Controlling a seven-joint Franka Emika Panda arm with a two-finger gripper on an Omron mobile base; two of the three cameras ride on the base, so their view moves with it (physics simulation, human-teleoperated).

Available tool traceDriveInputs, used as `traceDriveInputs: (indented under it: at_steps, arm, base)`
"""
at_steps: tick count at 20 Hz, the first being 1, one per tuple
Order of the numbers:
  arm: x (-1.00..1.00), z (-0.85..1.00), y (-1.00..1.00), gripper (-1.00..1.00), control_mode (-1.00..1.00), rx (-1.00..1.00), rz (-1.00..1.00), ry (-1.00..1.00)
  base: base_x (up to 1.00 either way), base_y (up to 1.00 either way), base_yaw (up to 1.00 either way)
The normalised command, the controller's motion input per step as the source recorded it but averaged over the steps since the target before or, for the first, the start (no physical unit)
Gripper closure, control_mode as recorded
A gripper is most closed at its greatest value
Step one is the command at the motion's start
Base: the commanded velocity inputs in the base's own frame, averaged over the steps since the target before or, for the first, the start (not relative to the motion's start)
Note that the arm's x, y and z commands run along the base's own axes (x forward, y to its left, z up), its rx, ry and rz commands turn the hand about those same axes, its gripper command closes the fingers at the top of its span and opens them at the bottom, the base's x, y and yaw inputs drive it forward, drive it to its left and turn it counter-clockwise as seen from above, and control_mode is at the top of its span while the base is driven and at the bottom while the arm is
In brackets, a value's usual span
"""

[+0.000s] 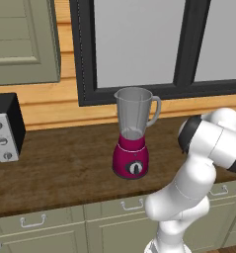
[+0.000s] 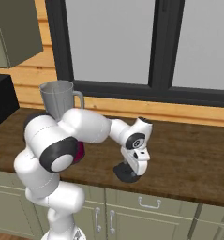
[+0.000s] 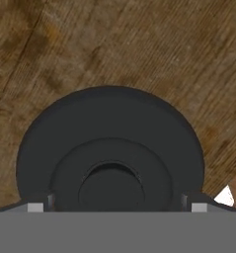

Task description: Close the lid blender by securely placing the lid on top.

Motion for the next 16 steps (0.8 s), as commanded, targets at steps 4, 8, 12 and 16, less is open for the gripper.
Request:
traceDriveInputs:
  at_steps: [4,8,12,16]
  arm:
    - [0.02,-0.04,0.04,-1.0,-1.0,-0.04,0.0,0.0]
    - [0.06,-0.09,0.0,-1.0,-1.0,-0.06,0.0,0.0]
    - [0.0,-0.13,0.0,-1.0,-1.0,-0.07,0.0,0.0]
    - [0.0,-0.1,0.0,-1.0,-1.0,-0.02,0.0,0.0]
  base:
    - [0.0,0.0,0.0]
    - [0.0,0.0,0.0]
    - [0.0,0.0,0.0]
    - [0.0,0.0,0.0]
